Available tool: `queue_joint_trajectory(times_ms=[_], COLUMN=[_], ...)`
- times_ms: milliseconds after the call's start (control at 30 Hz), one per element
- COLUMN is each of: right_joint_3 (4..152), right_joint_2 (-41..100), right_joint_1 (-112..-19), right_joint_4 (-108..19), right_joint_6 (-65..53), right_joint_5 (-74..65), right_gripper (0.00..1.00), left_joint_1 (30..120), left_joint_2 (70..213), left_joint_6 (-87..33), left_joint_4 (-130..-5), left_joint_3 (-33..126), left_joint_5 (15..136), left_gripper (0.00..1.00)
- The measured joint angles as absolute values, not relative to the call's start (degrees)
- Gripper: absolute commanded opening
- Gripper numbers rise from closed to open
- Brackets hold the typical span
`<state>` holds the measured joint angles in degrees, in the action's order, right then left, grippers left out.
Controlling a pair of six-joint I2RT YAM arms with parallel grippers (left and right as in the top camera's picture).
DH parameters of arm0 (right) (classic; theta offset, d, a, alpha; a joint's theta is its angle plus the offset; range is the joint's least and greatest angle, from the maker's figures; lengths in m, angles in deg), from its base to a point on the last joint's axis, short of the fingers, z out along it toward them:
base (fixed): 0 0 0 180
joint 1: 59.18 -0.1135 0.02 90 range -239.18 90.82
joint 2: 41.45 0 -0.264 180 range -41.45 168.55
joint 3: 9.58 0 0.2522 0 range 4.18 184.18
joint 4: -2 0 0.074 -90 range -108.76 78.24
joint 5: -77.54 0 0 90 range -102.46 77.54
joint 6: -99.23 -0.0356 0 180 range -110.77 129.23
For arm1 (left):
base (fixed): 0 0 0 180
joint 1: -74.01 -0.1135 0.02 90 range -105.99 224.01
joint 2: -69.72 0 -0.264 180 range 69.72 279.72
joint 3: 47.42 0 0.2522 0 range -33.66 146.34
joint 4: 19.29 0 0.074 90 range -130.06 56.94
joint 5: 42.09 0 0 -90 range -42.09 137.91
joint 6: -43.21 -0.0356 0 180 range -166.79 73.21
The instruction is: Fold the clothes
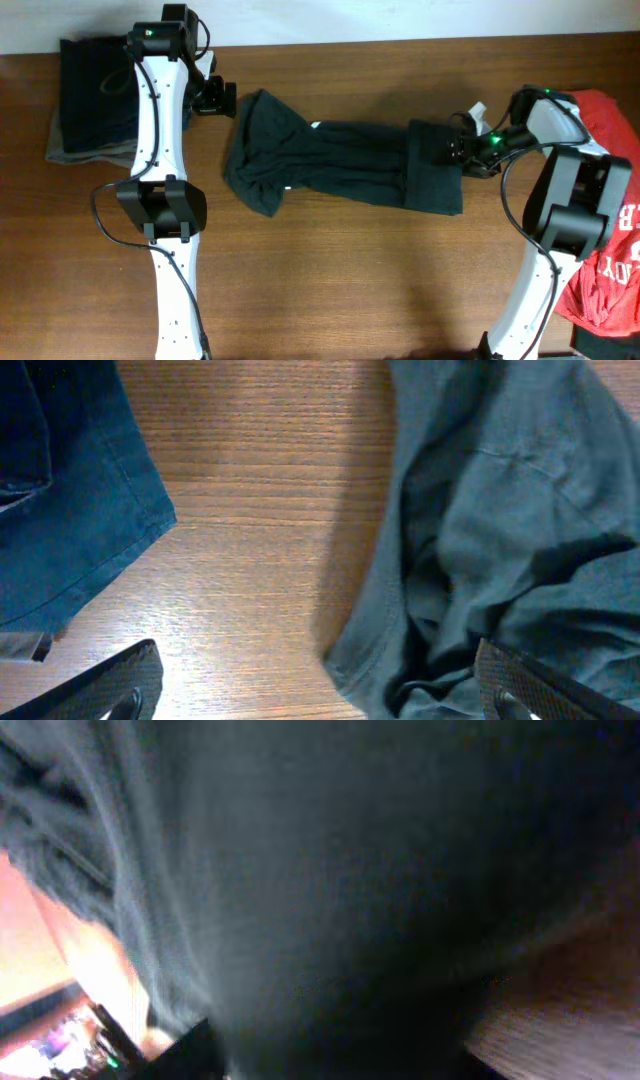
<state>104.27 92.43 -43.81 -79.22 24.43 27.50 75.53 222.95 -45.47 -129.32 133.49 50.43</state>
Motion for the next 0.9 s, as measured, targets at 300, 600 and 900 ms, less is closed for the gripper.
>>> queue_joint_trajectory(times_ms=[300, 600, 900], right_joint_3=[103.68, 107.92, 125.41], right_joint_2=[92.65, 92.65, 92.83], right_joint_1=[-44.0, -41.75, -39.44], right_joint_4=[-78.89, -84.4, -96.09], right_joint_6=[22.64, 20.02, 14.31], right_joint_5=[27.02, 17.78, -5.81], right_gripper=[0.04, 0.04, 0.04], left_joint_1=[75.53, 75.53, 75.53], left_joint_2=[222.95, 222.95, 222.95], left_joint_6=[-45.47, -45.47, -45.47], left_joint_4=[-129.5, -129.57, -129.52], left_joint_3=[133.49, 133.49, 133.49], left_joint_5=[50.41, 50.43, 50.41], left_gripper=[0.99, 0.99, 0.99])
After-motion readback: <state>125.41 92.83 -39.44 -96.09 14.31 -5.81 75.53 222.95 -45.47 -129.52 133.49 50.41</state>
